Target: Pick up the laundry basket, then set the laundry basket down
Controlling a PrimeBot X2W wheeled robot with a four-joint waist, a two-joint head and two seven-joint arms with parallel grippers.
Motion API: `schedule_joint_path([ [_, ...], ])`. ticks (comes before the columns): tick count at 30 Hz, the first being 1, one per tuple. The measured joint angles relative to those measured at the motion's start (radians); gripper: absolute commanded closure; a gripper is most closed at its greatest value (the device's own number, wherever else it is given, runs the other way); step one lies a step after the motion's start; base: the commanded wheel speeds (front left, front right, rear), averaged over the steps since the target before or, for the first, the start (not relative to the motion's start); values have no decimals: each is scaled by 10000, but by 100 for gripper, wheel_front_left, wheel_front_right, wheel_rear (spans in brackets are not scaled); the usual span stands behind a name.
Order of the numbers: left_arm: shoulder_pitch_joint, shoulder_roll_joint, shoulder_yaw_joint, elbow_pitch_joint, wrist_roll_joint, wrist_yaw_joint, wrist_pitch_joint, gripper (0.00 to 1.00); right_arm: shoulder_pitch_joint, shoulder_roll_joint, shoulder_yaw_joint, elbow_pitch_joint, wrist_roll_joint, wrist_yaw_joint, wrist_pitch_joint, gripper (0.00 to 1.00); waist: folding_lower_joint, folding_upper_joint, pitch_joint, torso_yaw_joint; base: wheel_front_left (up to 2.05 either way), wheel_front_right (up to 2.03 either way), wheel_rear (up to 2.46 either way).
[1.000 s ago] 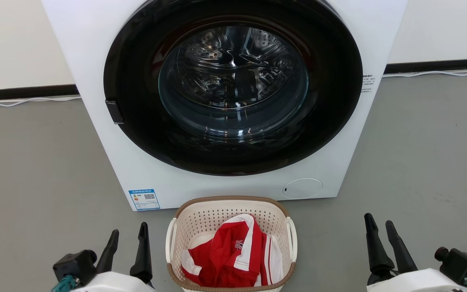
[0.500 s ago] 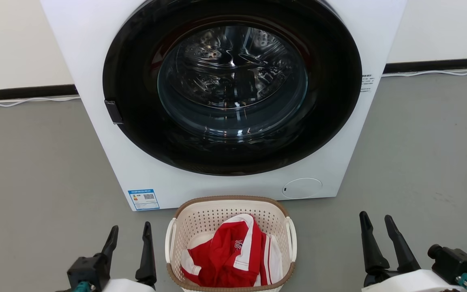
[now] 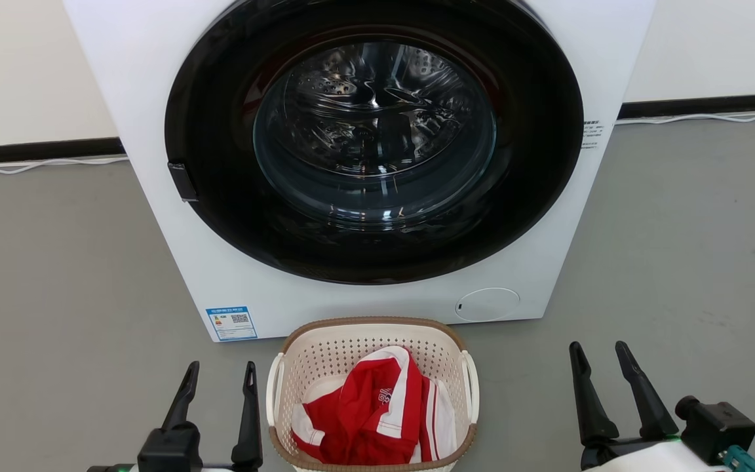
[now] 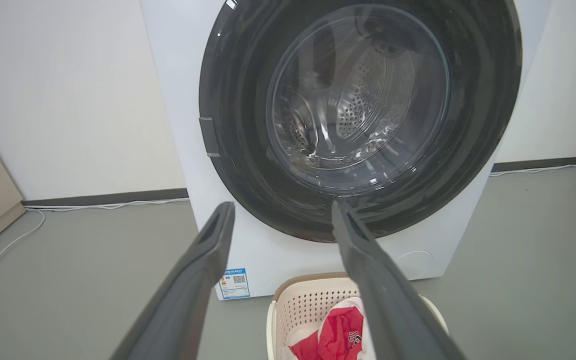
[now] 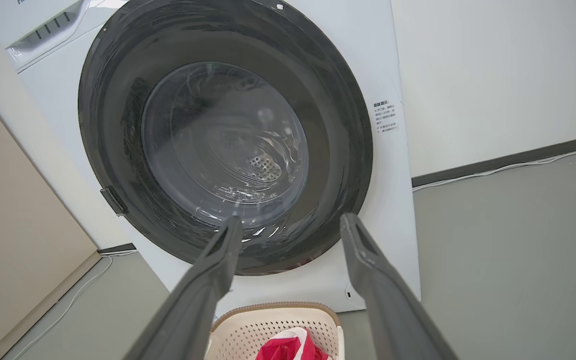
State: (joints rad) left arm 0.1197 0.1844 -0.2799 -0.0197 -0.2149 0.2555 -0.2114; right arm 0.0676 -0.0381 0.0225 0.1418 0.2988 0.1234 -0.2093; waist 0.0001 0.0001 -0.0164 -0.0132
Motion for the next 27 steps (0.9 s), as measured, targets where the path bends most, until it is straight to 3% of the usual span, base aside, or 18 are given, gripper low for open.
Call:
schedule_joint_path([
  [13, 356, 35, -194, -261, 1476, 209, -368, 0, 156, -19, 96, -151, -1503, 0, -355, 0, -1, 0, -27, -4, 0, 0, 0],
  [27, 390, -77, -86, -226, 1582, 144, -399, 0, 182, -23, 119, -178, -1592, 2, -414, 0, 0, 0, -69, -2, 0, 0, 0],
])
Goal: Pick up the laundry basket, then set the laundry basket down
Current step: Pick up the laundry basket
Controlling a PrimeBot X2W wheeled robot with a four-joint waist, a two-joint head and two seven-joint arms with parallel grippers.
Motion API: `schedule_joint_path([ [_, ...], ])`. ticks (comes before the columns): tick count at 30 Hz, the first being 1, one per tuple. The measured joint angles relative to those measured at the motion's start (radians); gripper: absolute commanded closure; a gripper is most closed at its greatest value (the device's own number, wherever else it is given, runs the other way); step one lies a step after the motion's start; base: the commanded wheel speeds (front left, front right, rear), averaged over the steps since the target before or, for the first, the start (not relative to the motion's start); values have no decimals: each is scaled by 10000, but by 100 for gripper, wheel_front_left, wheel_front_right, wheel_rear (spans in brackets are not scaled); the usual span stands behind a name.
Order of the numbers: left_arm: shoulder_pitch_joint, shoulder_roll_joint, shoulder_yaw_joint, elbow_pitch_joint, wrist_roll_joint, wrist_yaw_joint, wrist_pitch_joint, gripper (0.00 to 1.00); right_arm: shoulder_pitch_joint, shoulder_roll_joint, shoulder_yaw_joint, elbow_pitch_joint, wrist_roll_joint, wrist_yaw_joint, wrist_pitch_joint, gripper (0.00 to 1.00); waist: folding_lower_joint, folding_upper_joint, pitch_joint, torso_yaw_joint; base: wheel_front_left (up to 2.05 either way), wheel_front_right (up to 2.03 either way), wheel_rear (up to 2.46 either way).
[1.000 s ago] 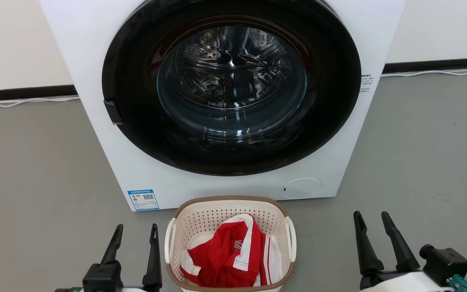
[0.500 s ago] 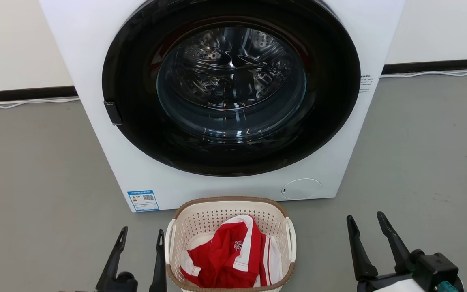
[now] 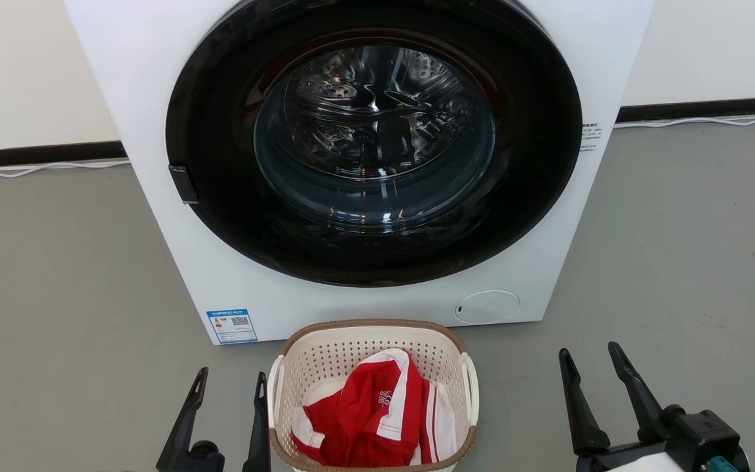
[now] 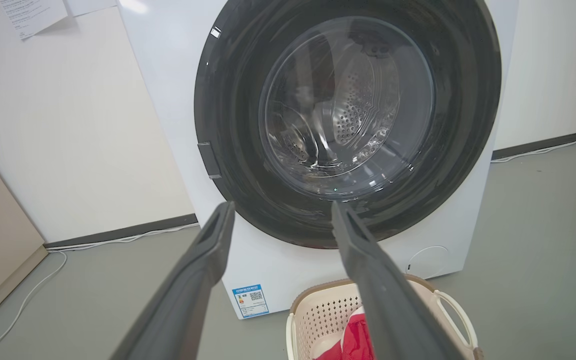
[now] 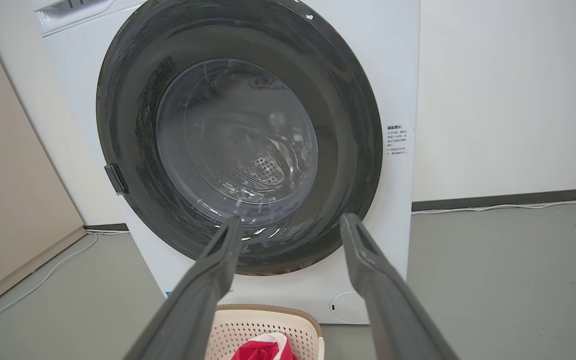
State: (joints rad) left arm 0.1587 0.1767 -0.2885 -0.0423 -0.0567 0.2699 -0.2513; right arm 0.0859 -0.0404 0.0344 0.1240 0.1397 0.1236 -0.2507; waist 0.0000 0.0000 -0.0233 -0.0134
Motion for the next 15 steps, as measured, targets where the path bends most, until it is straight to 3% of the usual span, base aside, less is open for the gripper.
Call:
schedule_joint_path([
  [15, 150, -134, 203, 15, 79, -161, 0, 0, 3, 0, 0, -2, -6, 0, 0, 0, 0, 0, 82, -7, 0, 0, 0],
])
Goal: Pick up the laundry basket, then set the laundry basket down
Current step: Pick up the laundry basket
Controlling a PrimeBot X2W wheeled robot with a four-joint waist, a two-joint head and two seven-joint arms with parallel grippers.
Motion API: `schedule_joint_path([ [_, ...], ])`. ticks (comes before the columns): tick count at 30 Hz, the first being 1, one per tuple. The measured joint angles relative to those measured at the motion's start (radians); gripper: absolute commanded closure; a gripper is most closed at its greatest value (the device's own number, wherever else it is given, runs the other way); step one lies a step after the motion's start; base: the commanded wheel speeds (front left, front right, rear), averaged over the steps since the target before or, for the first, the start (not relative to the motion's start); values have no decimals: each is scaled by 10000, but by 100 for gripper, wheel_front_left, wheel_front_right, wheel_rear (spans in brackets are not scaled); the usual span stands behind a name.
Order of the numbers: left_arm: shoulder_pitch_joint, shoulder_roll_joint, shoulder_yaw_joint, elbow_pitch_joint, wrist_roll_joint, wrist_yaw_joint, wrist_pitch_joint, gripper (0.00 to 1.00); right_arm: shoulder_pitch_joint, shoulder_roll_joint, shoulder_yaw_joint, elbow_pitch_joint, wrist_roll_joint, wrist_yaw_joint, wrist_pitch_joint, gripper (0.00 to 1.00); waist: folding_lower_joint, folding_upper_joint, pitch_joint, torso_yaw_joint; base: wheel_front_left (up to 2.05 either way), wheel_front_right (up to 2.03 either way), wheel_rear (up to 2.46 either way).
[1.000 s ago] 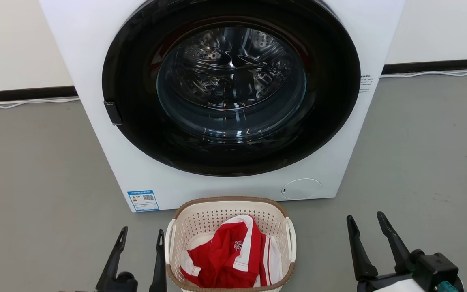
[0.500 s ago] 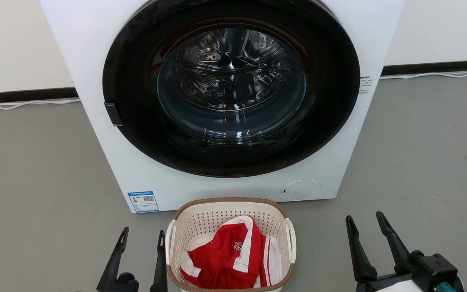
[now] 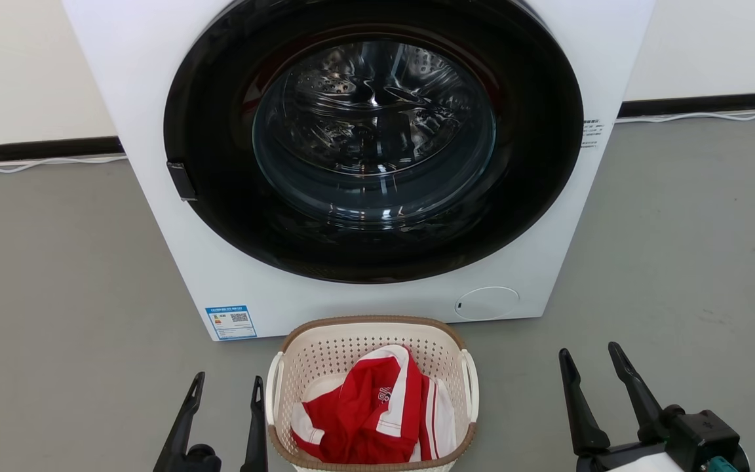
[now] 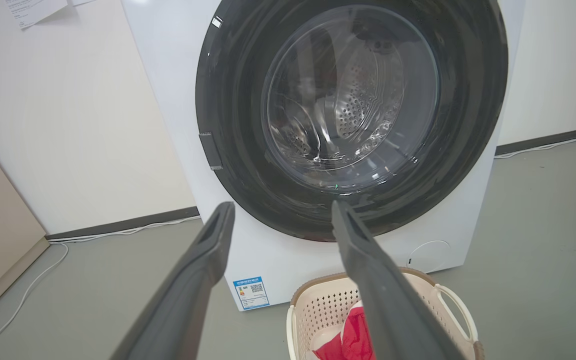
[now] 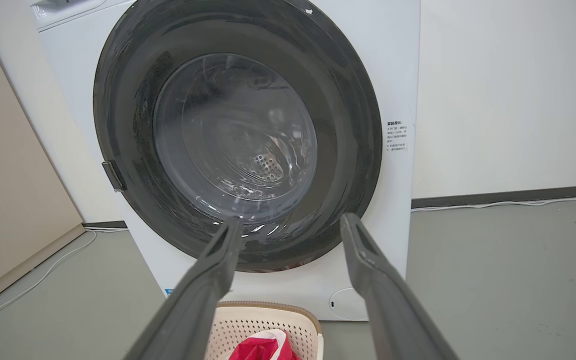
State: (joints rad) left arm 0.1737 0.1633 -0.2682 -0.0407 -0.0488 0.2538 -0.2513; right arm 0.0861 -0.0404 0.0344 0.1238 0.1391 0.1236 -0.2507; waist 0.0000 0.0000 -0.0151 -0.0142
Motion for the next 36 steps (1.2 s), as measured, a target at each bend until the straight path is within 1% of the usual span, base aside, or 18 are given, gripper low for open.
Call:
schedule_joint_path([
  [2, 0, -17, 23, 0, 4, -4, 0, 0, 0, 0, -4, 2, -17, 0, -2, 0, 0, 0, 27, 1, 0, 0, 0],
  [3, 0, -33, 38, -2, 2, -117, 0, 0, 0, 0, -6, 13, -27, 0, 0, 0, 1, 0, 63, 2, 0, 0, 0],
  [8, 0, -180, 226, 10, -178, -267, 0, 0, -4, 0, -10, 59, -48, 0, -2, 0, 0, 0, 240, -1, 0, 0, 0],
  [15, -242, -414, 690, 242, -330, -604, 0, 0, -394, -4, 4, 414, -56, 0, -2, 0, 0, 0, 921, -65, 0, 0, 0],
  [21, -1176, -671, 953, 583, -332, -941, -13, 0, -1547, -29, -46, 895, -176, 0, -2, 0, 0, 0, 1856, -133, 0, 0, 0],
  [25, -2011, -727, 1147, 965, -330, -1147, -44, 0, -2328, -69, -73, 1225, -180, 0, -2, 0, 0, 0, 2615, -169, 0, 0, 0],
  [28, -2690, -840, 1269, 1304, -330, -1241, -44, 0, -2964, -77, -75, 1480, -247, 0, -4, 0, 0, 0, 3227, -184, 0, 0, 0],
  [30, -3137, -922, 1363, 1546, -330, -1384, -44, 0, -3357, -84, -77, 1599, -253, 0, -4, 0, 0, 0, 3644, -188, 0, 0, 0],
  [36, -4364, -1016, 1580, 2454, -328, -1615, -48, 0, -4470, -119, -79, 2316, -163, 0, -8, 0, 0, 0, 4865, -181, 0, 0, 0],
])
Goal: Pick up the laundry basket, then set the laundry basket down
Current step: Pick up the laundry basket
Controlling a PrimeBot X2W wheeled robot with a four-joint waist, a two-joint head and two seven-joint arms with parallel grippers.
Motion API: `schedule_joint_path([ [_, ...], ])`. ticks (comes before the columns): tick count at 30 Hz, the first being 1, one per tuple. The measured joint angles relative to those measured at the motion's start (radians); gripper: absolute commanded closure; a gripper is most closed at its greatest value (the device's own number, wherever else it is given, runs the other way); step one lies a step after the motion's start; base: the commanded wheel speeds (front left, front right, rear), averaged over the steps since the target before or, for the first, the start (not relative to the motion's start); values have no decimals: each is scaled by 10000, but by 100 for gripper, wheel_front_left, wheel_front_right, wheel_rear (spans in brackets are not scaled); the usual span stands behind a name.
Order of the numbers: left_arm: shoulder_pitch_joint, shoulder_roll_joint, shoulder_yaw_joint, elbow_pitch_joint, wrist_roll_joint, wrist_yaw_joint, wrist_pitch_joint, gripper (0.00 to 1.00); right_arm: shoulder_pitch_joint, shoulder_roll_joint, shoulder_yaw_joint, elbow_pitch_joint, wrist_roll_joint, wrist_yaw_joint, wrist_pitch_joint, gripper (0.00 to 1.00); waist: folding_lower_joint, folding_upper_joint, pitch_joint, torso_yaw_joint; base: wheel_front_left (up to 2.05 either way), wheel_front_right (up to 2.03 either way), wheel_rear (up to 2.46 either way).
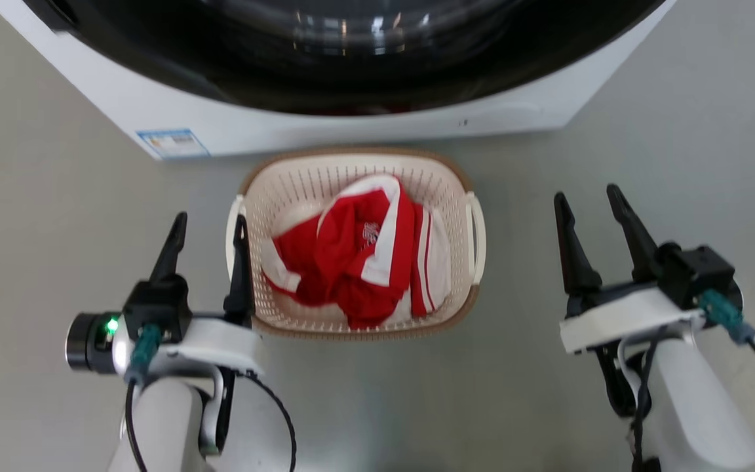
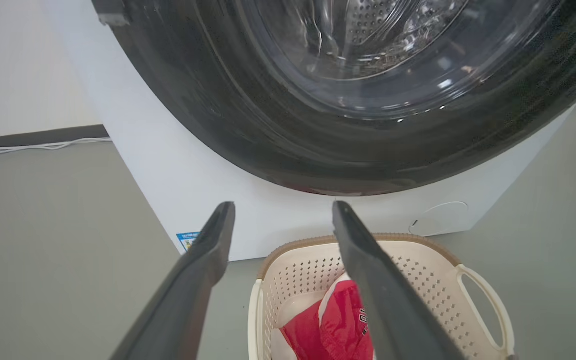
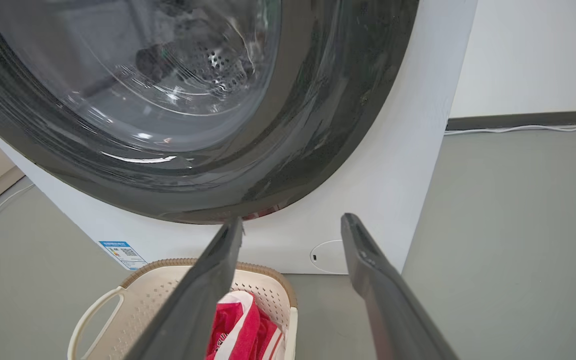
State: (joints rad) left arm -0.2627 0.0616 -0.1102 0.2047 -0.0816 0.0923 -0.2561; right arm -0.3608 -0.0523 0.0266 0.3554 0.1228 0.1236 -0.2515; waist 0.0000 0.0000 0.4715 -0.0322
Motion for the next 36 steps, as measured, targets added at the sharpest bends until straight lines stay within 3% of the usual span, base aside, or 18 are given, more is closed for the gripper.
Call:
schedule_joint_path([
  [19, -3097, -242, 731, 3634, -2, -495, -6, 0, -3265, -63, 173, 3519, 539, 2, -10, 0, 0, 0, 2899, 339, 0, 0, 0],
  [36, -4599, -311, 780, 6136, -121, -941, -6, 0, -4451, -138, 1156, 5331, 1302, 8, -10, 0, 0, 0, 3892, 599, 0, 0, 0],
])
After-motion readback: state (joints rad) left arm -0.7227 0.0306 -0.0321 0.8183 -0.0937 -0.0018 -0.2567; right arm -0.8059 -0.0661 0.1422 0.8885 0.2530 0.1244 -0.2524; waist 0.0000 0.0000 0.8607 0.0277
